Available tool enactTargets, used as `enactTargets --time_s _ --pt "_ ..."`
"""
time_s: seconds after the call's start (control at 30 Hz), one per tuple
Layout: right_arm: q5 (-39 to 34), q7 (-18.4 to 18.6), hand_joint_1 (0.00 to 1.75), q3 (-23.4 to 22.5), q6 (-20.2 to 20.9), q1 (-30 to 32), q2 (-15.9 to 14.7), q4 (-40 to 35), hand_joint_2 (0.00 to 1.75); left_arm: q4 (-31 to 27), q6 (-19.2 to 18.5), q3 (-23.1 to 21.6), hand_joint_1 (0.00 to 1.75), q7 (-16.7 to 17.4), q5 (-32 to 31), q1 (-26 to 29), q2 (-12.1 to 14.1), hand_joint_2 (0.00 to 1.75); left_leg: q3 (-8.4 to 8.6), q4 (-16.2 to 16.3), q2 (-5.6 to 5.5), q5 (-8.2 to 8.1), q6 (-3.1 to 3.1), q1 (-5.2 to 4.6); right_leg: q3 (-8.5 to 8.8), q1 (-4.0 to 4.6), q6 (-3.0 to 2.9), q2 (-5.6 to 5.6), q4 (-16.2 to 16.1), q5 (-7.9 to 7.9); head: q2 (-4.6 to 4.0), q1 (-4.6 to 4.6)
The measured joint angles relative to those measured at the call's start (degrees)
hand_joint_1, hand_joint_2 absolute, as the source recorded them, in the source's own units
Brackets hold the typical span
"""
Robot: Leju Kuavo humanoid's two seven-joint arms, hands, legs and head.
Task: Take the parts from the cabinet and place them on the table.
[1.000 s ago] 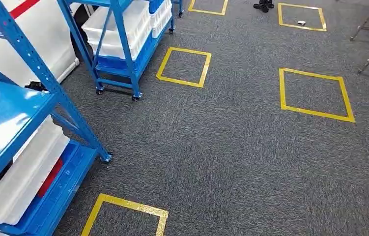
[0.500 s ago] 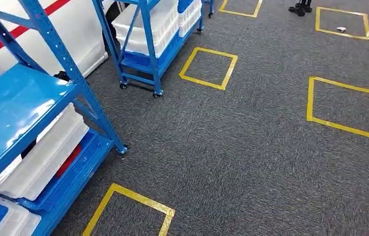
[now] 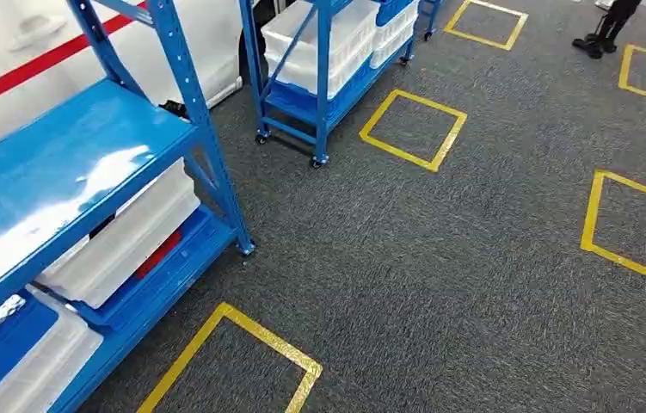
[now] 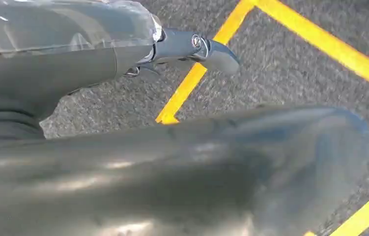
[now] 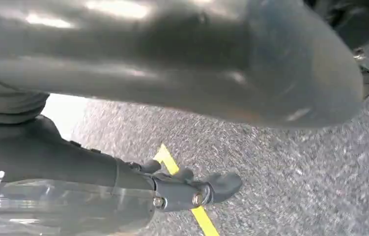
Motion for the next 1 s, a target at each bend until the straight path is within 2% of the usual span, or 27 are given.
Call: enactTargets --time_s 0.03,0.07,0.1,0.13,0.17,0.2,0.23,0.33,0.37,0.4,0.43,0.47,0.5,0.53,0.57,0.6,0.63,0.67,0.7,0.73,0.77,0.87,0.9,0.93,0.97,1.0 --pt "0.09 0.07 0.0 0.0 -0.04 0.09 -0.04 0.0 0.0 0.0 0.02 0.02 0.0 0.31 0.04 0.0 0.0 0.0 -0.1 0.1 -0.75 0.0 -0.01 -0.01 -1.75 -0.09 0.16 0.15 3.44 -0.88 0.0 0.02" --pt "0.15 0.09 0.0 0.0 -0.05 0.12 -0.09 0.0 0.0 0.0 0.11 0.02 0.0 0.55 0.11 0.08 0.02 0.0 -0.09 0.2 -1.53 -0.01 -0.03 0.01 -2.2 -0.24 0.26 0.18 4.12 -0.21 0.0 0.0" --pt "0.16 0.15 0.0 0.0 -0.07 0.15 -0.18 0.0 0.0 0.0 0.13 0.02 0.0 0.75 0.09 0.14 0.02 0.0 -0.04 0.31 -2.26 -0.05 -0.1 0.06 -1.46 -0.42 0.35 0.2 2.22 1.69 0.0 0.02" --pt "0.18 0.22 0.0 0.0 -0.07 0.17 -0.28 0.0 0.0 0.0 0.15 0.02 0.0 0.87 0.09 0.17 0.02 0.0 -0.01 0.55 -3.11 -0.17 -0.28 0.18 0.48 -0.64 0.43 0.35 -2.3 4.69 0.0 0.0" --pt "0.2 0.22 0.0 0.0 -0.07 0.13 -0.46 0.0 0.0 0.0 0.15 0.02 0.0 0.92 0.09 0.15 0.0 0.0 0.01 0.84 -3.86 -0.36 -0.57 0.32 2.67 -0.86 0.49 1.05 -7.27 7.47 0.0 0.0" --pt "0.2 0.22 0.0 0.0 -0.07 0.21 -0.5 0.0 0.0 0.0 0.15 0.02 0.0 0.96 0.09 0.14 0.0 0.0 -0.18 1.23 -4.45 -0.61 -0.95 0.45 4.27 -1.15 0.54 3.15 -11.45 8.69 0.0 0.0" --pt "0.2 0.37 0.0 -0.02 -0.04 0.25 -0.5 0.0 0.0 0.0 0.17 0.04 0.0 0.99 0.09 0.02 0.0 0.0 -0.65 1.7 -4.95 -0.72 -1.42 0.27 4.47 -1.2 0.55 6.17 -11.96 7.88 0.0 0.02" --pt "-0.35 1.66 0.0 -0.15 -0.15 0.11 -0.52 0.0 0.0 0.0 0.42 0.02 0.0 1.73 -0.2 0.14 0.02 0.0 -1.29 1.29 -6.87 -0.21 -2.62 0.73 4.3 -0.57 -0.51 4.52 -11.91 7.95 0.0 -0.02" --pt "-0.52 2.01 0.0 -0.33 -0.17 0.02 -0.57 0.0 0.0 0.0 0.57 0.02 0.0 2.1 -0.37 0.35 0.02 0.0 -1.52 1.2 -7.49 -0.12 -3.05 0.69 4.42 -0.96 -0.92 3.88 -12.33 8.17 0.0 -0.02" --pt "-0.65 2.43 0.0 -0.48 -0.22 0.05 -0.59 0.0 0.0 0.02 0.68 0.02 0.0 2.58 -0.64 0.51 0.02 0.0 -1.59 1.88 -6.04 -0.69 -3.12 0.79 4.75 -1.12 -1.44 2.84 -12.82 8.42 0.0 -0.02" --pt "-0.81 2.6 0.0 -0.68 -0.24 0.2 -0.66 0.0 0.0 0.0 0.72 0.0 0.0 3.06 -0.74 0.57 -0.02 0.0 -2.54 3.93 -2.66 -2.04 -3.26 0.44 4.94 -0.98 -1.89 2.36 -13.14 8.46 0.0 -0.05" --pt "-0.92 2.67 0.0 -0.96 -0.26 0.34 -0.66 0.0 0.0 0.0 0.88 0.0 0.0 3.54 -0.77 0.39 0.0 0.0 -4.6 8.0 -1.23 -4.34 -3.41 0.5 4.95 -0.72 -2.22 1.39 -13.18 8.42 0.0 -0.05" --pt "-0.94 2.86 0.0 -1.18 -0.39 0.43 -0.66 0.0 0.0 0.0 0.92 0.0 0.0 3.8 -0.81 0.23 0.0 0.0 -6.92 12.88 -0.76 -6.61 -3.56 0.51 4.95 -0.5 -2.39 0.48 -13.17 8.31 0.0 -0.05" --pt "-0.94 2.97 0.0 -1.35 -0.42 0.51 -0.7 0.0 0.0 0.0 0.92 0.0 0.0 3.98 -0.87 0.22 0.0 0.0 -8.83 16.85 -0.63 -8.13 -3.64 0.51 4.95 -0.34 -2.48 -0.35 -13.17 8.24 0.0 -0.05" --pt "-0.96 2.95 0.0 -1.4 -0.48 0.49 -0.7 0.0 0.0 0.0 0.92 0.0 0.0 4.07 -0.87 0.33 0.0 0.0 -10.14 19.61 -0.55 -8.67 -3.69 0.51 4.97 -0.21 -2.58 -1.13 -13.16 8.18 0.0 -0.05" --pt "-0.98 2.74 0.0 -1.42 -0.57 0.42 -0.7 0.0 0.0 0.0 0.92 0.0 0.0 4.07 -0.94 0.54 0.0 0.0 -9.82 19.09 -0.47 -7.6 -3.63 0.51 5.05 -0.13 -2.62 -1.87 -13.15 8.12 0.0 -0.05" --pt "-0.98 2.47 0.0 -1.44 -0.57 0.37 -0.7 0.0 0.0 0.0 0.92 -0.02 0.0 4.04 -0.94 0.66 0.0 0.0 -8.39 16.34 -0.33 -5.82 -3.5 0.49 5.15 -0.05 -2.6 -2.4 -13.15 8.04 0.0 -0.05" --pt "-0.98 2.3 0.0 -1.46 -0.55 0.25 -0.68 0.0 0.0 0.0 0.9 -0.02 0.0 3.94 -0.96 0.69 0.0 0.0 -5.93 11.68 0.02 -3.47 -3.28 0.47 5.32 0.01 -2.52 -3.0 -13.15 7.95 0.0 -0.05" --pt "-0.98 1.9 0.0 -1.49 -0.55 0.18 -0.66 0.0 0.0 0.0 0.9 -0.04 0.0 3.69 -1.05 0.65 0.02 0.0 -2.84 6.03 1.05 -1.06 -2.88 0.34 5.57 0.08 -2.42 -3.61 -13.16 7.82 0.0 -0.05" --pt "-0.98 1.62 0.0 -1.49 -0.55 0.21 -0.59 0.0 0.0 0.0 0.87 -0.07 0.0 3.45 -1.16 0.55 0.04 0.0 -0.73 1.88 4.17 -0.51 -2.21 -0.1 5.8 0.13 -2.25 -4.11 -13.18 7.7 0.0 -0.05" --pt "-0.98 1.31 0.0 -1.55 -0.55 0.22 -0.48 0.0 0.0 0.0 0.83 -0.09 0.0 3.26 -1.22 0.32 0.09 0.0 -0.6 1.18 4.78 -0.74 -1.71 -0.73 5.77 0.44 -1.85 -4.67 -12.96 7.47 0.0 -0.05" --pt "-0.98 0.48 0.0 -1.66 -0.5 -0.23 -0.44 0.0 0.0 0.0 0.79 -0.11 0.0 2.82 -1.38 0.58 0.15 0.0 -0.91 1.1 2.9 -0.61 -1.06 -0.96 6.25 0.22 -1.12 -6.14 -13.32 7.46 0.0 -0.05" --pt "-0.98 0.02 0.0 -1.66 -0.41 -0.35 -0.44 0.0 0.0 0.0 0.77 -0.13 0.0 2.73 -1.42 0.66 0.15 0.0 0.04 0.08 2.22 0.03 -0.5 -0.23 6.36 0.53 -0.64 -6.53 -13.23 7.09 0.0 -0.05" --pt "-0.98 -0.37 0.0 -1.66 -0.42 -0.33 -0.48 0.0 0.0 0.0 0.68 -0.15 0.0 2.49 -1.53 0.67 0.04 0.0 0.07 -0.36 1.81 0.32 -0.52 -0.2 6.29 0.09 -0.24 -3.51 -12.27 6.51 0.0 0.0" --pt "-0.98 -0.63 0.0 -1.68 -0.42 -0.27 -0.46 0.0 0.0 0.0 0.61 -0.2 0.0 2.43 -1.55 0.49 0.02 0.0 -0.03 -0.4 1.37 0.51 -0.09 -0.04 4.92 0.03 -0.16 -1.21 -9.44 4.39 0.0 -0.02" --pt "-0.96 -0.65 0.0 -1.68 -0.39 -0.25 -0.46 0.0 0.0 0.0 0.57 -0.26 0.0 2.41 -1.57 0.25 0.02 0.0 -0.2 -0.39 0.69 0.54 -0.06 -0.04 2.91 -0.14 -0.1 -0.25 -5.27 2.06 0.0 -0.02"
